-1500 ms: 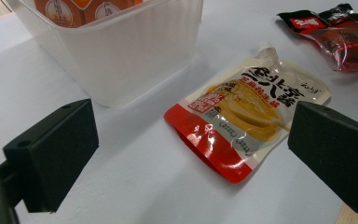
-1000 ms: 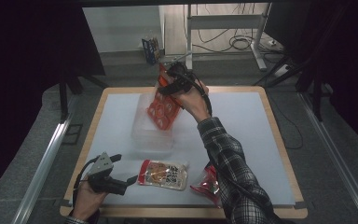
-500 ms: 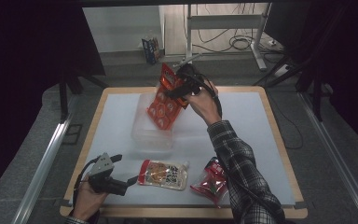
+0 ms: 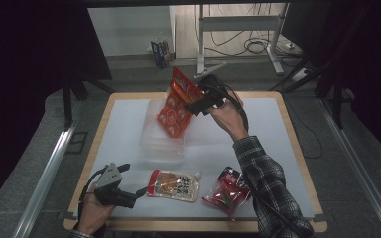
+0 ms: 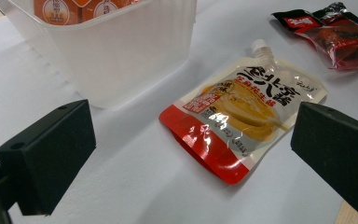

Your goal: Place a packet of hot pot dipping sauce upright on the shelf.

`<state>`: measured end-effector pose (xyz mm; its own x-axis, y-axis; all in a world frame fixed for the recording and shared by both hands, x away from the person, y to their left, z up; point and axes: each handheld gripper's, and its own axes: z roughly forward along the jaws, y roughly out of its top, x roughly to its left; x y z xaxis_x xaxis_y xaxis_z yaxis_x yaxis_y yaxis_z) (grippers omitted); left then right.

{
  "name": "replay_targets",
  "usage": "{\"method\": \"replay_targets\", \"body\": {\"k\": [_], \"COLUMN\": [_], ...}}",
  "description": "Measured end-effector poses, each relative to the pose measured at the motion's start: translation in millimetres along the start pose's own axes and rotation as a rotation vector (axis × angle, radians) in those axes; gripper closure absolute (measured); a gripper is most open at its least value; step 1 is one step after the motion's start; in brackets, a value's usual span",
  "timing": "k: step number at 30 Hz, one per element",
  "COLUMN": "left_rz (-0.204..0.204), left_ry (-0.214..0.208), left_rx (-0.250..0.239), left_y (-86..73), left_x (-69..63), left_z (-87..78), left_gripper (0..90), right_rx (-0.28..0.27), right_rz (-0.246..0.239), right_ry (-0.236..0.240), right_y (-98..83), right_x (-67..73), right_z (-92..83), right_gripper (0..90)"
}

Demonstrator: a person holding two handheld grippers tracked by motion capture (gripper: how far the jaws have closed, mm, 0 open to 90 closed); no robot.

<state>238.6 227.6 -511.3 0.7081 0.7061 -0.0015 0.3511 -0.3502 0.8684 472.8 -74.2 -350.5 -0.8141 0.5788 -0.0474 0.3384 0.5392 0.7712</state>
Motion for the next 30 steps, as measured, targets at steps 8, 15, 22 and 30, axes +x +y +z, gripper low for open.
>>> {"method": "replay_targets", "body": {"k": [8,15,22,30], "left_rz": [0.04,0.045,0.056,0.067], "left_ry": [-0.007,-0.014,-0.012,-0.005], "left_rx": [0.013,0.025,0.033,0.044], "left_y": [0.8,0.6,0.8,0.9], "left_x": [-3.8,-5.1,-6.4,-7.2], "left_z": [2.5,4.3,5.3,6.0], "left_gripper": [0.7,1.5,1.6,1.8], "right_rx": [-0.011,-0.002,-0.008,-0.004], "right_rz": [-0.003,-0.004,0.016,0.056], "right_ry": [-0.016,-0.009,0.001,0.008], "right_y": [-18.7,-42.1,-70.7,-102.4], "right_x": [1.9,5.3,10.3,16.7], "right_z": [-12.0,-21.7,-29.0,-36.5], "right_gripper": [0.0,0.0,0.0,0.3]}}
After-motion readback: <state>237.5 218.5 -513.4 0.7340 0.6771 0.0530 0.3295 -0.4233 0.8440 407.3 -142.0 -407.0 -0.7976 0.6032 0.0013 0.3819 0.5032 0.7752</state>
